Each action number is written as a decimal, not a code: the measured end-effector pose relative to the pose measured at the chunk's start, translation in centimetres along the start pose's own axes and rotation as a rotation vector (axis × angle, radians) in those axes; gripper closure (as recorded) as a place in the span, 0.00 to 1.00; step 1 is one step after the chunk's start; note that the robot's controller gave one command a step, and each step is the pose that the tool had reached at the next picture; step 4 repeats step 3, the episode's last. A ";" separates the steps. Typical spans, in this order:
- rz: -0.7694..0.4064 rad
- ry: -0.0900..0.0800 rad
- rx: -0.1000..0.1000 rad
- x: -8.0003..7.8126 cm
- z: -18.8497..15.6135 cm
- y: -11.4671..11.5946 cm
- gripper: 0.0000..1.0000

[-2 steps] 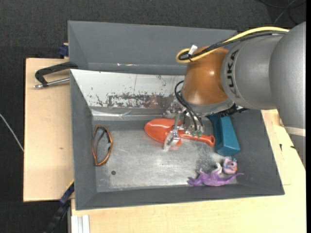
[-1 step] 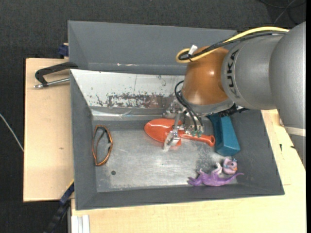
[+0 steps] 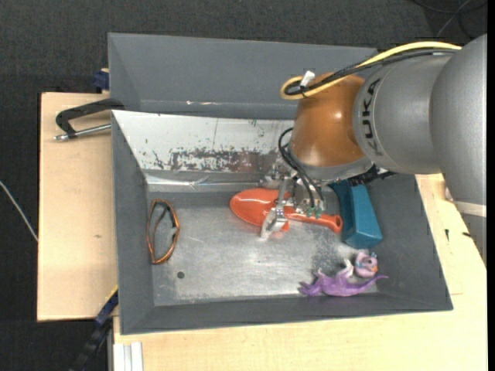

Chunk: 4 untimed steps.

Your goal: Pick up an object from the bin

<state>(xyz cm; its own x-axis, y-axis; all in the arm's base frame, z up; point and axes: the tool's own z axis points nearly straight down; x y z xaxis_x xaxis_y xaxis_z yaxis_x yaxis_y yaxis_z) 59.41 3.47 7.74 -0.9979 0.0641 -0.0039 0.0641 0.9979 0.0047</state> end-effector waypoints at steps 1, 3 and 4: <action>0.000 0.002 0.002 0.1 -1.0 0.0 1.00; 0.000 -0.004 0.002 -0.2 -2.7 0.0 1.00; 0.000 -0.004 0.002 -0.2 -2.7 0.0 1.00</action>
Offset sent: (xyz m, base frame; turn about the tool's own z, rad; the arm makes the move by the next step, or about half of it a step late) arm 0.0001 0.0000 0.0327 0.0000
